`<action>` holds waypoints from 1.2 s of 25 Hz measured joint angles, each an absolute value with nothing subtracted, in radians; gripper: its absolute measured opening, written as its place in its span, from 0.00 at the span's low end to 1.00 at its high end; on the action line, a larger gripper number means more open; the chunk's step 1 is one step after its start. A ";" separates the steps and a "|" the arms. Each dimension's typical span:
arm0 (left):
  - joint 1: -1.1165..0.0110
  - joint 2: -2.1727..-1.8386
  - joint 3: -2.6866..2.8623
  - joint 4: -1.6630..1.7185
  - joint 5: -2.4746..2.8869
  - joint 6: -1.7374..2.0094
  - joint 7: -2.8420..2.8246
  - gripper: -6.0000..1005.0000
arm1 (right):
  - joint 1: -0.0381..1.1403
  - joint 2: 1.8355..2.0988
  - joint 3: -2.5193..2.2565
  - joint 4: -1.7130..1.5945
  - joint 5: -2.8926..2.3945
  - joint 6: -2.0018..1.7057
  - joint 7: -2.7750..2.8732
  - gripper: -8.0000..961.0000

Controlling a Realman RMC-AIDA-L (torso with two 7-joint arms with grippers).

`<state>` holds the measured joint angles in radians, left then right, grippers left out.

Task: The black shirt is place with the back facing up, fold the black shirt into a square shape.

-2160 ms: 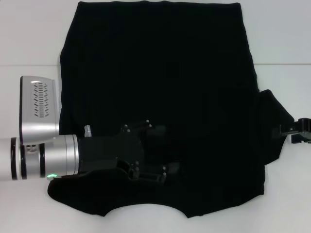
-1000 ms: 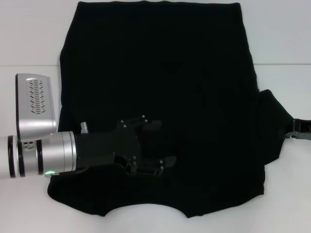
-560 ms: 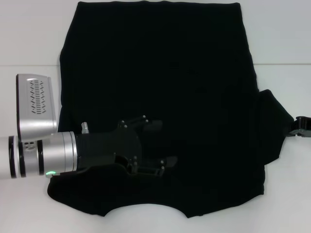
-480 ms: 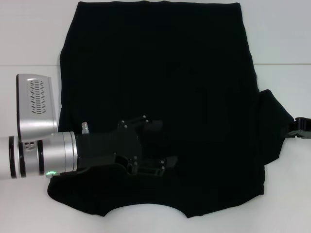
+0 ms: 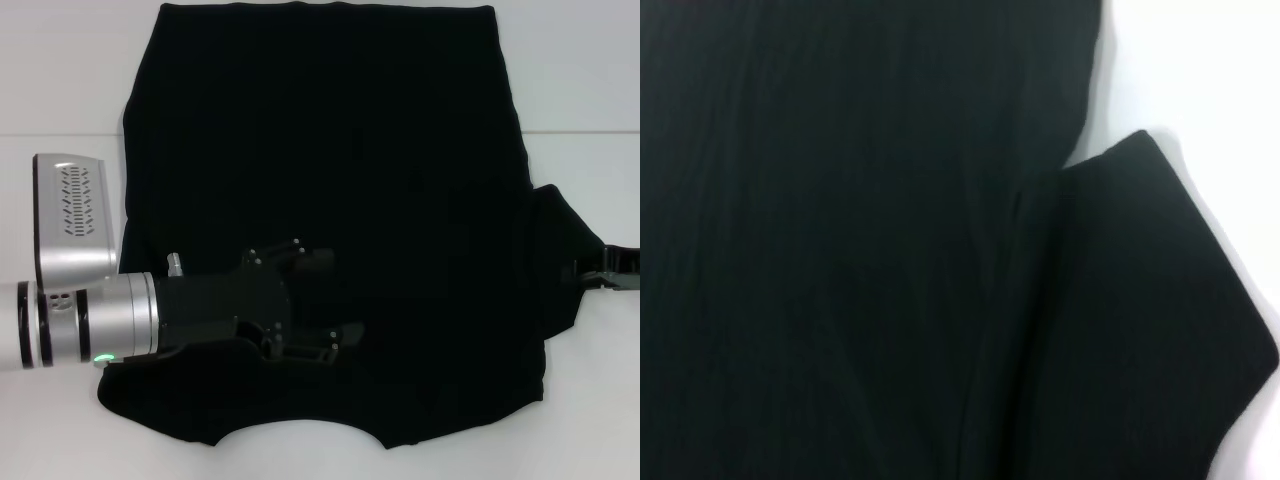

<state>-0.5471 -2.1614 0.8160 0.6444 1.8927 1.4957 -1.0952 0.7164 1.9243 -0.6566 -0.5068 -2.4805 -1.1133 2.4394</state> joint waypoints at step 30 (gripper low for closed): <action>-0.551 -2.160 0.808 0.650 1.892 1.496 -1.106 0.94 | 0.716 1.941 -0.661 -0.502 -2.482 -1.048 2.433 0.36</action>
